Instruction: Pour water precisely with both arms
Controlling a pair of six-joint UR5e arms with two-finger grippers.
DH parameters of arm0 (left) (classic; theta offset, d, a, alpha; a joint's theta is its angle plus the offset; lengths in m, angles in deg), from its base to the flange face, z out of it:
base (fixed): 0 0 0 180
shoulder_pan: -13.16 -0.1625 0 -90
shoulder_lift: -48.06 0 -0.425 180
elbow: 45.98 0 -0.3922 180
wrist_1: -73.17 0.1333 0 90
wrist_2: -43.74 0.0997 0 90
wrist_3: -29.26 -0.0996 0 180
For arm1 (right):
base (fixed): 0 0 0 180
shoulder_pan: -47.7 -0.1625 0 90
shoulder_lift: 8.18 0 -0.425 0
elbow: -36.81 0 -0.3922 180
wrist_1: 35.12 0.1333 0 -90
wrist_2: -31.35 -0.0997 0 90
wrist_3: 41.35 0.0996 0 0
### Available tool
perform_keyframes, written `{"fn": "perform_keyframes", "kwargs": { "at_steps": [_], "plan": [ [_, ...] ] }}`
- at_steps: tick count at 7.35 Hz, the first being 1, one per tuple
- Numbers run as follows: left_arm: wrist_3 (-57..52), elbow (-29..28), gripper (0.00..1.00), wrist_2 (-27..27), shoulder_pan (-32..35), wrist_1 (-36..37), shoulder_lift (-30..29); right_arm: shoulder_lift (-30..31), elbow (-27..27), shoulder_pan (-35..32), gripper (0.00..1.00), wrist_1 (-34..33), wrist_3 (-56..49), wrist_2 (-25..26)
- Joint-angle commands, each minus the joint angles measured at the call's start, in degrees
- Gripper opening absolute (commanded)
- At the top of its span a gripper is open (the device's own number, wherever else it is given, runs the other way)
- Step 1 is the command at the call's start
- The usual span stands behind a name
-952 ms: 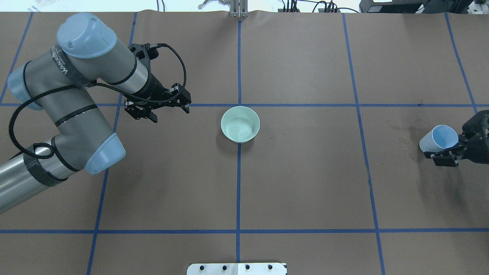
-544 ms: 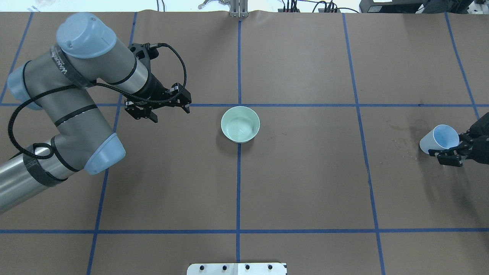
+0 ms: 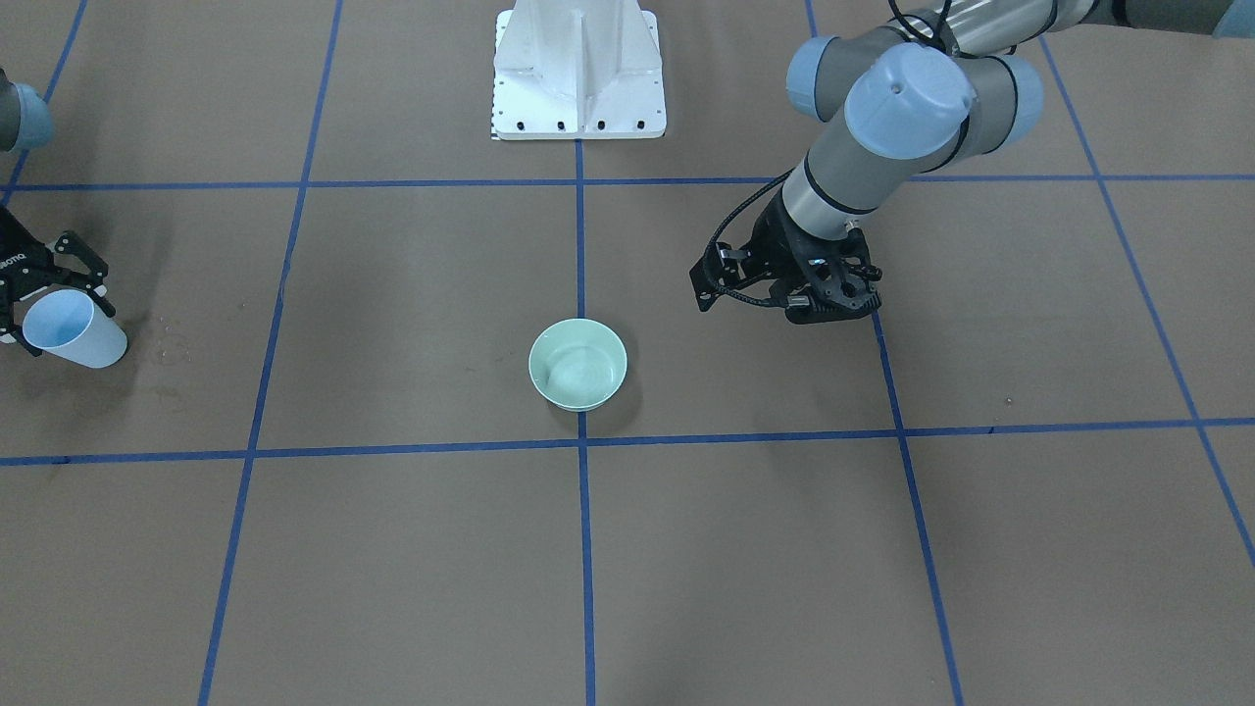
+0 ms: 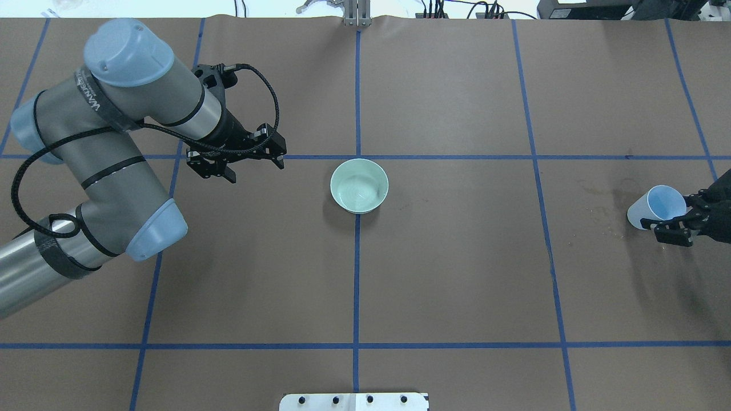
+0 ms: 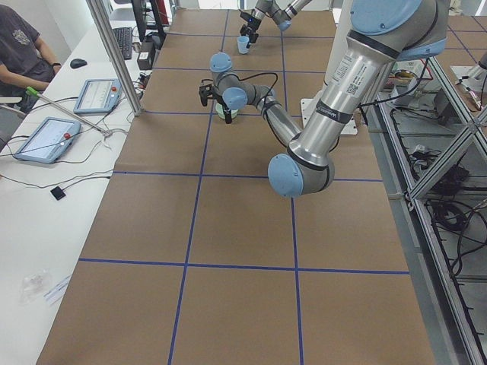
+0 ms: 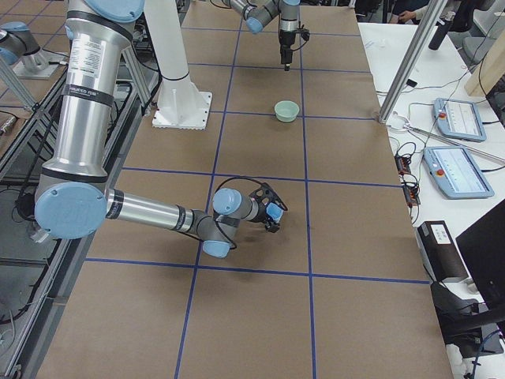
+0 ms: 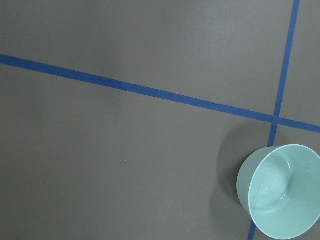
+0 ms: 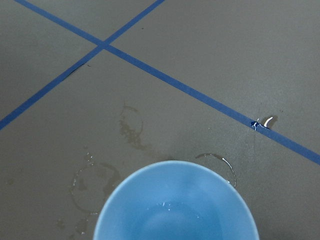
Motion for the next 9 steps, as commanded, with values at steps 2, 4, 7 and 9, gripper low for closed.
{"fn": "perform_keyframes", "kwargs": {
  "at_steps": [2,4,7,9],
  "plan": [
    [0.00,0.09,1.00,0.10,0.00,0.00,0.04,-0.02,0.62,0.00,0.93,3.34,3.47,1.02],
    [0.00,0.27,1.00,0.10,0.00,0.00,0.04,-0.02,0.81,0.09,0.93,4.51,4.28,1.11],
    [0.35,1.58,1.00,0.10,0.09,0.09,0.83,-0.02,0.72,0.09,0.70,4.51,4.28,1.03],
    [0.44,2.37,1.00,0.01,0.09,0.35,0.92,-0.37,-1.55,0.09,0.43,4.16,4.20,1.02]
  ]
}}
